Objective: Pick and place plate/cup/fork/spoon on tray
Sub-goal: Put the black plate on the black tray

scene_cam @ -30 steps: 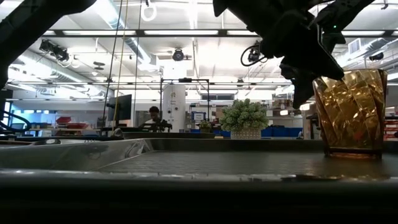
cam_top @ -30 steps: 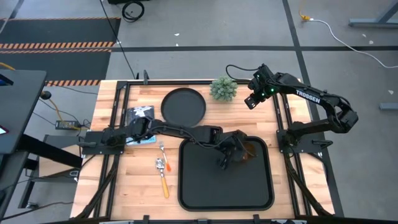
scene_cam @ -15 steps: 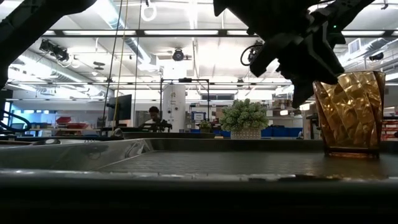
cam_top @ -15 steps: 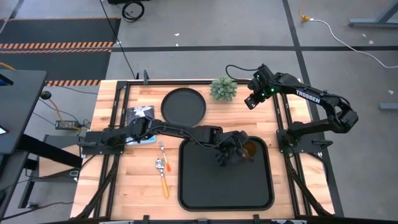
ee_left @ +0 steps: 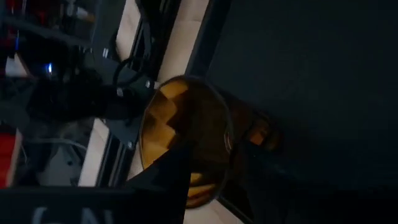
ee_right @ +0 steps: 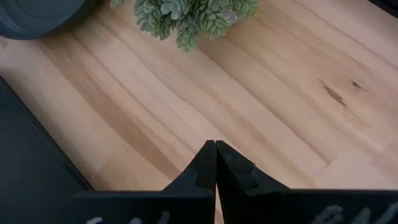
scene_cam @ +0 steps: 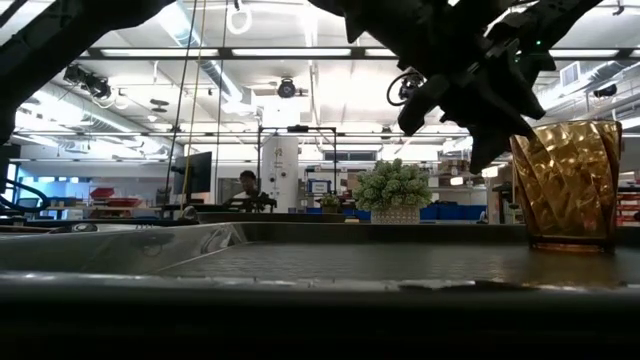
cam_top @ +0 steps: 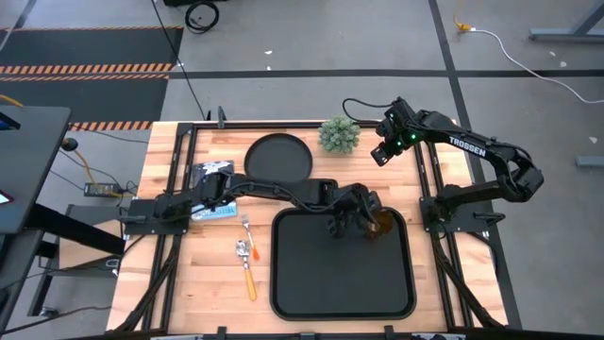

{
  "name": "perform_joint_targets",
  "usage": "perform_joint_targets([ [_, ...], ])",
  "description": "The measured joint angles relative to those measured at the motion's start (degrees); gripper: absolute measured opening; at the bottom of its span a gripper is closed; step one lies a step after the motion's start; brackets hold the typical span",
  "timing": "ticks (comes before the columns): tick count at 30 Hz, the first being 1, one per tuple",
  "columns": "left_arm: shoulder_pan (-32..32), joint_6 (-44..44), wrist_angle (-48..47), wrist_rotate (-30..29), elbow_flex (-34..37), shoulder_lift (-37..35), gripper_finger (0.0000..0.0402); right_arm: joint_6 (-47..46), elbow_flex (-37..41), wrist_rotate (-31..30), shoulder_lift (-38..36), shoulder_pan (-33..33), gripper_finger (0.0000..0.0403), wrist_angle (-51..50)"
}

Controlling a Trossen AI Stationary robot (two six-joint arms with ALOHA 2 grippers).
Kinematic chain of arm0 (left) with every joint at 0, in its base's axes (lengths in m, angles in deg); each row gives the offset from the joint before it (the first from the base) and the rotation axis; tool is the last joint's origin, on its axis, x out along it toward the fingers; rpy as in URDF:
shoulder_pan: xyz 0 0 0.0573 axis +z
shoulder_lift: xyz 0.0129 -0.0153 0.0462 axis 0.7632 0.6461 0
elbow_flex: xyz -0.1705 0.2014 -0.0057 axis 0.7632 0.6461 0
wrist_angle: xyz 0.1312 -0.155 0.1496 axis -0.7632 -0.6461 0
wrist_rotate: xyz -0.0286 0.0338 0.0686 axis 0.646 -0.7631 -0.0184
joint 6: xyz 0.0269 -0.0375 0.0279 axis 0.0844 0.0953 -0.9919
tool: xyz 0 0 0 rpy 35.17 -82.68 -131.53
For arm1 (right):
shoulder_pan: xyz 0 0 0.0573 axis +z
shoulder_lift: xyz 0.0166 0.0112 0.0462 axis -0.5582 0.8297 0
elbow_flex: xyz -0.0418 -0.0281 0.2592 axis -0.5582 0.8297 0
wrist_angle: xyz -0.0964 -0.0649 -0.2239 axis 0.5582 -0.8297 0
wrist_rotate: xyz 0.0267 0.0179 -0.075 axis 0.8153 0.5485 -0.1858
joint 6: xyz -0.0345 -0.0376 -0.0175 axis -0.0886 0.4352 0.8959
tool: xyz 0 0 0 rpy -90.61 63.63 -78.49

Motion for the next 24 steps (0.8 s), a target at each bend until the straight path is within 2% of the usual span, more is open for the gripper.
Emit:
perform_joint_targets([
  [7,-2.17,6.66,-2.09,-13.72,0.09,-1.57,0.0141,0.00,0.00,-0.07,0.00,0.00,0.0007,0.46],
  [13,-3.56,16.70,-4.66,-23.10,0.07,-1.80,0.0141,-0.02,0.00,-0.17,0.00,0.00,0.0007,0.51],
  [18,-3.33,29.99,-9.33,-21.52,0.04,-1.99,0.0141,-0.22,0.00,-0.17,0.00,0.00,0.0007,0.52],
  [24,-1.33,44.87,-8.77,-8.07,0.60,-0.37,0.0141,-0.22,0.00,-0.15,0.00,0.00,0.0007,0.96],
])
